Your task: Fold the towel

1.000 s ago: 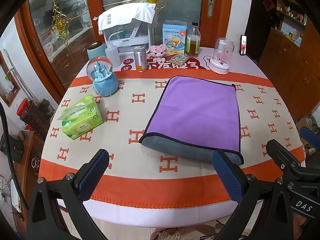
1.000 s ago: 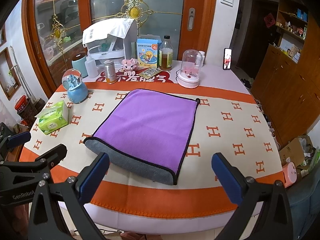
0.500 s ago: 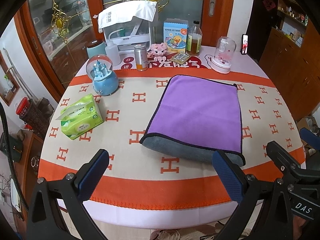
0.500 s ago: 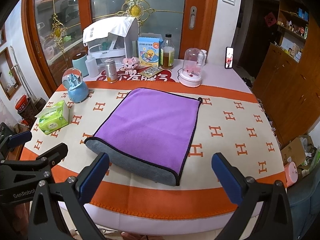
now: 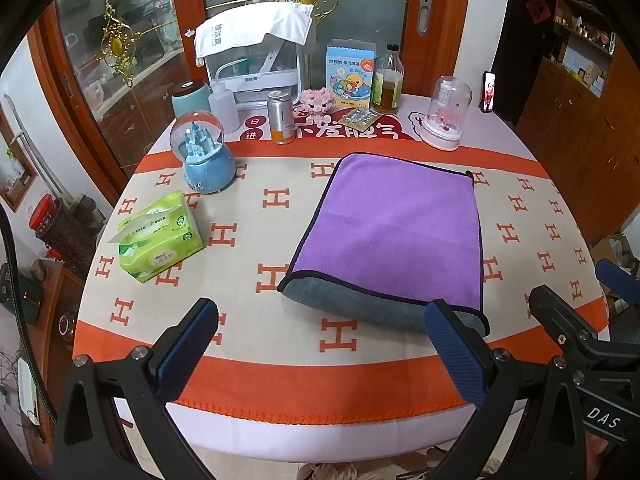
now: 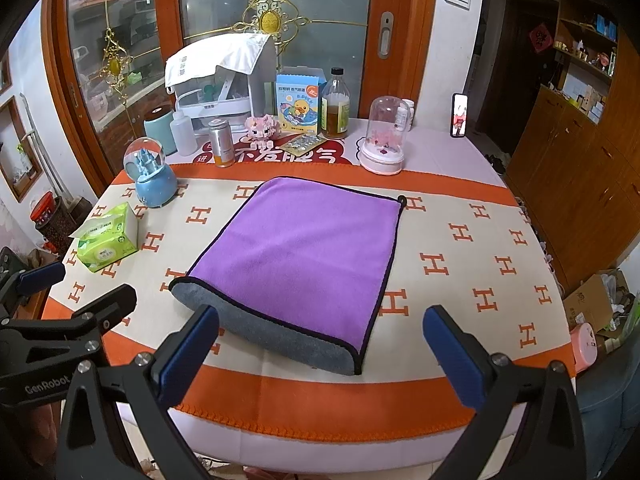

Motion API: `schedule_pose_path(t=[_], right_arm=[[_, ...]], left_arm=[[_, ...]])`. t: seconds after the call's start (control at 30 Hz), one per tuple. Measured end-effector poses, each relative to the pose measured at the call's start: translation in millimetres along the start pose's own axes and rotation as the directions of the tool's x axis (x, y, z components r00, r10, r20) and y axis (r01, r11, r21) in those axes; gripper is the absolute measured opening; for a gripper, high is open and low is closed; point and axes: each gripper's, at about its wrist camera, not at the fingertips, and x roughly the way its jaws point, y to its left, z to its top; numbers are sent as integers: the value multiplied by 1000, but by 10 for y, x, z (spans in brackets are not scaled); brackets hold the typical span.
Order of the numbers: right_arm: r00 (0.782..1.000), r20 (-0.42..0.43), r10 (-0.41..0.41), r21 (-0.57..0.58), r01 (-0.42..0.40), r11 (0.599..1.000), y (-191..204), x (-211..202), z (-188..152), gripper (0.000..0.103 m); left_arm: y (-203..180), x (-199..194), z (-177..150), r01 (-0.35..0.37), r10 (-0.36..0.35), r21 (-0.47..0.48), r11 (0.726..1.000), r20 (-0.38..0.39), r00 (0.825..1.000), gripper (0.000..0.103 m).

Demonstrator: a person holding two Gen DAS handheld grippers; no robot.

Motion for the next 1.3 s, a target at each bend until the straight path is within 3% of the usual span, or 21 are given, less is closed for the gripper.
schedule_pose_path(t=[0.77, 1.3], right_arm=[[1000, -3, 9, -1, -9, 1000, 20, 57, -2, 97], [1000, -10, 14, 1, -14, 1000, -84, 122, 32, 95]], left_arm=[[-57, 51, 2, -14, 14, 16, 1000, -11, 1000, 102], [66, 119, 174, -11, 11, 0, 1000, 4, 1000, 102]])
